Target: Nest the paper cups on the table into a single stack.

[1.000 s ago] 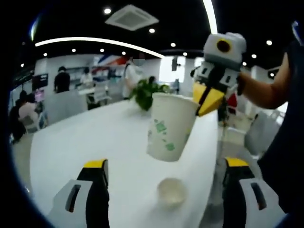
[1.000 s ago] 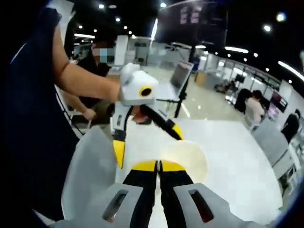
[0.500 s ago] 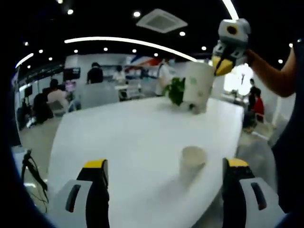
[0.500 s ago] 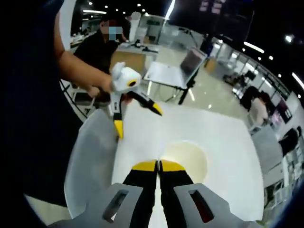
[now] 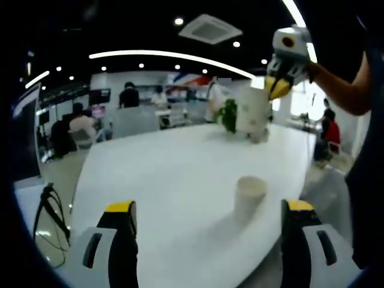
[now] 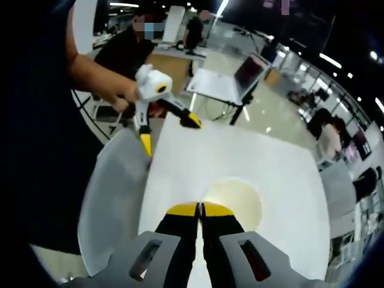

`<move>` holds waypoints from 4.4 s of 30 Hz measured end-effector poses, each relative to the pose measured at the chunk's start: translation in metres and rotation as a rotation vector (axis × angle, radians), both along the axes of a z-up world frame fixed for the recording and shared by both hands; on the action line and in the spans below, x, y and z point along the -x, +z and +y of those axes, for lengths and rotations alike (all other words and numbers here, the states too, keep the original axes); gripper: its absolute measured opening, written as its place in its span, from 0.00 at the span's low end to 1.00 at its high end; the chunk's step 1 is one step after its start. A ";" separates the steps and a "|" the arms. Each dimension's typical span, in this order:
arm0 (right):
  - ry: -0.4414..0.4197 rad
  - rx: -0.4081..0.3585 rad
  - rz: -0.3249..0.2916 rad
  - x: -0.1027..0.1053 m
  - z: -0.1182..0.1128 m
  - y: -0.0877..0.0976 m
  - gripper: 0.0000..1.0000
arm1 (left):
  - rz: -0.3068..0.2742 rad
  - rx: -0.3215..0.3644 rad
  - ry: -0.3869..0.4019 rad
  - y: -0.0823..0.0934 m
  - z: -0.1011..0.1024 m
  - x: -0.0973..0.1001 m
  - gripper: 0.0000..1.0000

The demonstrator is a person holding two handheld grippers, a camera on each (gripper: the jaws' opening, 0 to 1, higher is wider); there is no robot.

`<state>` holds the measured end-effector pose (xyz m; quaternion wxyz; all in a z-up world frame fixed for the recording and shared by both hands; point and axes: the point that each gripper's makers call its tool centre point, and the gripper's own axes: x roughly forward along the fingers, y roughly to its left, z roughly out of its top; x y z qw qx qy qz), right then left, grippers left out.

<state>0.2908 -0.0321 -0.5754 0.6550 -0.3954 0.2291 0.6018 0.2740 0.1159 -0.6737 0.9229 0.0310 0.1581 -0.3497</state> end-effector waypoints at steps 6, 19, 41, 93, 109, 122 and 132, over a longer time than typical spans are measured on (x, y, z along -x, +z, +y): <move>-0.018 0.034 0.012 -0.003 -0.003 -0.021 0.00 | -0.001 0.008 -0.001 -0.001 -0.003 -0.001 0.98; -0.039 0.045 0.040 0.002 -0.001 -0.059 0.00 | 0.004 0.005 -0.011 -0.004 -0.010 -0.001 0.98; -0.070 0.043 0.067 0.014 0.009 -0.120 0.00 | 0.012 -0.012 -0.027 -0.009 -0.015 -0.004 0.98; -0.541 -0.609 0.091 -0.008 -0.077 -0.118 0.93 | 0.016 -0.004 -0.096 -0.033 -0.045 0.000 0.98; -0.573 -0.546 0.068 0.008 -0.077 -0.182 0.89 | 0.059 -0.143 -0.203 -0.089 -0.078 -0.001 0.89; -0.400 -0.355 0.148 0.001 -0.044 -0.215 0.57 | 0.079 -0.295 -0.418 -0.121 -0.123 -0.017 0.69; -0.322 -0.291 0.143 -0.007 -0.028 -0.230 0.44 | 0.082 -0.322 -0.492 -0.128 -0.143 -0.029 0.46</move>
